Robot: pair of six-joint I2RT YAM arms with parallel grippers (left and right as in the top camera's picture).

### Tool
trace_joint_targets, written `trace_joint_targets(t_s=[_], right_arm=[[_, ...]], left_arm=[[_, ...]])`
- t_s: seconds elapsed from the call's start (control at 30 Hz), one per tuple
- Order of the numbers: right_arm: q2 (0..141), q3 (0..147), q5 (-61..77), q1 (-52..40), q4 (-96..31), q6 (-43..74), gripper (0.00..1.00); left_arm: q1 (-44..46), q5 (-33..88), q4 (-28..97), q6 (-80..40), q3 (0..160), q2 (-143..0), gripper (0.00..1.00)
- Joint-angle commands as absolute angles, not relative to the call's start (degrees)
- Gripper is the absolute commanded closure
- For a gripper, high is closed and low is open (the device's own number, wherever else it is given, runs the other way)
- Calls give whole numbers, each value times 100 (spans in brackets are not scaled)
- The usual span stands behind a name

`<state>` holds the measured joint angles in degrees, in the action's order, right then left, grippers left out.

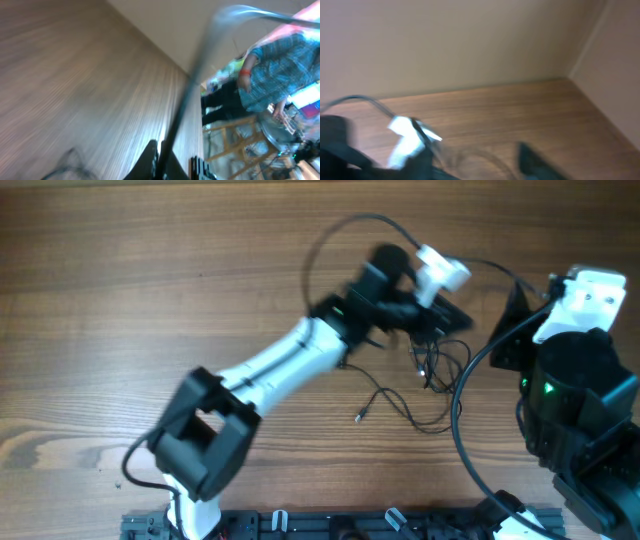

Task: Untangle cables

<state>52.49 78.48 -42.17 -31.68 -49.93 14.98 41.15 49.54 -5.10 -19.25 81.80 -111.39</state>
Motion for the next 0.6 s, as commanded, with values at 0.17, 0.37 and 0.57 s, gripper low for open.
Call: trace_joint_targets(t_s=[0.17, 0.37, 0.57], right_arm=[[5218, 7907, -3826, -2803, -5094, 1564, 0], [5507, 7907, -3288, -2803, -5319, 1564, 0], [6110, 7907, -2447, -2803, -5723, 1518, 0]], left_arm=[[1782, 6652, 340, -2132, 8165, -10184, 96], [410, 7382, 370, -2731, 8165, -9456, 96], [-237, 7699, 602, -2746, 8165, -8722, 96]])
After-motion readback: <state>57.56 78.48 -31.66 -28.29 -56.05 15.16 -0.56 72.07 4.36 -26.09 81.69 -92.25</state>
